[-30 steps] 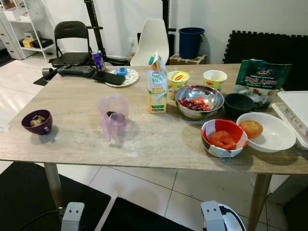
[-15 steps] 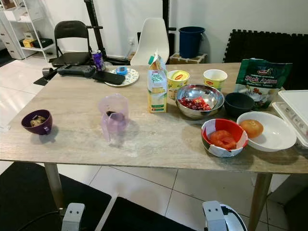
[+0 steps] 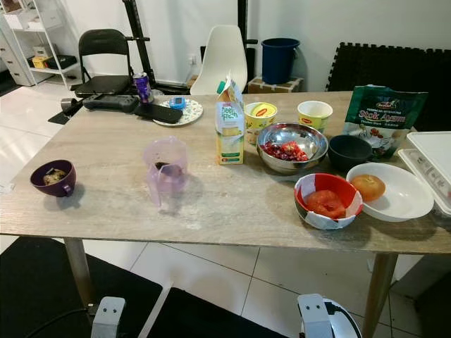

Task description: Restocking fridge

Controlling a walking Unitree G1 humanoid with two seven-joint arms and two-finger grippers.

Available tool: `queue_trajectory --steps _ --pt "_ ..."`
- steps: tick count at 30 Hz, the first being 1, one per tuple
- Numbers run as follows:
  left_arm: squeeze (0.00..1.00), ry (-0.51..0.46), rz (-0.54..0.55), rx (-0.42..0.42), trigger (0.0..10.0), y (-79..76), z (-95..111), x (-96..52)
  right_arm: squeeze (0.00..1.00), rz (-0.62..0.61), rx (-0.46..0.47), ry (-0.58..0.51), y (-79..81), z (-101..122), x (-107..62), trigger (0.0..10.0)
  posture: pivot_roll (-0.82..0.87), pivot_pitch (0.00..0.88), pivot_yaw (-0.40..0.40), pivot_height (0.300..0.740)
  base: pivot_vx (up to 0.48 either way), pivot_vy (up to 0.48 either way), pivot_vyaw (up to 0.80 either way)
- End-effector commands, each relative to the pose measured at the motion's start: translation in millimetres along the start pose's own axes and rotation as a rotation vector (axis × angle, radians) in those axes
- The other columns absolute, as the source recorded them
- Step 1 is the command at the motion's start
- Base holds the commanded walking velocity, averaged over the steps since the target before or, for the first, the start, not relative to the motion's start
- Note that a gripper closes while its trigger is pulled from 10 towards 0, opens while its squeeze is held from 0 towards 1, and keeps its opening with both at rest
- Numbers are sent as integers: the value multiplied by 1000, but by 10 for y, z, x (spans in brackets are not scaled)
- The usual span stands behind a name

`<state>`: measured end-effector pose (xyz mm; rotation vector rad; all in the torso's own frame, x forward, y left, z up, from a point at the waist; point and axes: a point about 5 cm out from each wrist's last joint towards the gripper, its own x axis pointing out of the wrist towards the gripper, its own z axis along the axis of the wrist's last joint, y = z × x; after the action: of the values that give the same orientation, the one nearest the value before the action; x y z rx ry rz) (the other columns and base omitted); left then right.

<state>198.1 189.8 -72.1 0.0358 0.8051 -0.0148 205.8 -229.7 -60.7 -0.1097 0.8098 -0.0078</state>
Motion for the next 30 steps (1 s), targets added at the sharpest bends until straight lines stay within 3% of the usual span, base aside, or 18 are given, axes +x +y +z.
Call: queue_trajectory --steps 1,11,14,17,22,25,30 --pt "0 30 -6 6 10000 -4 -73 -17 0 -4 -1 4 -6 -36 -12 10000 -23 102 53 740 0 0 0" --pt "0 7 -21 16 10000 -35 -13 0 0 1 3 6 -1 -52 -17 10000 -21 102 47 740 0 0 0" --pt "0 -2 -12 -23 10000 -48 -4 3 0 -7 13 4 -2 -55 -18 10000 -29 104 57 740 0 0 0" --pt "0 -2 -8 -10 10000 -57 5 7 0 13 -25 13 12 -57 -15 10000 -22 106 61 740 0 0 0" --pt "0 -9 -38 11 10000 -82 17 9 0 -7 18 5 -8 -61 -20 10000 -21 97 49 740 0 0 0" --pt "0 -4 4 -29 10000 -32 -4 1 0 1 -8 19 0 -76 -20 10000 -11 94 58 740 0 0 0" --pt "0 8 16 -15 10000 16 -23 -7 0 8 -11 17 24 -69 -14 10000 -11 87 47 740 0 0 0"
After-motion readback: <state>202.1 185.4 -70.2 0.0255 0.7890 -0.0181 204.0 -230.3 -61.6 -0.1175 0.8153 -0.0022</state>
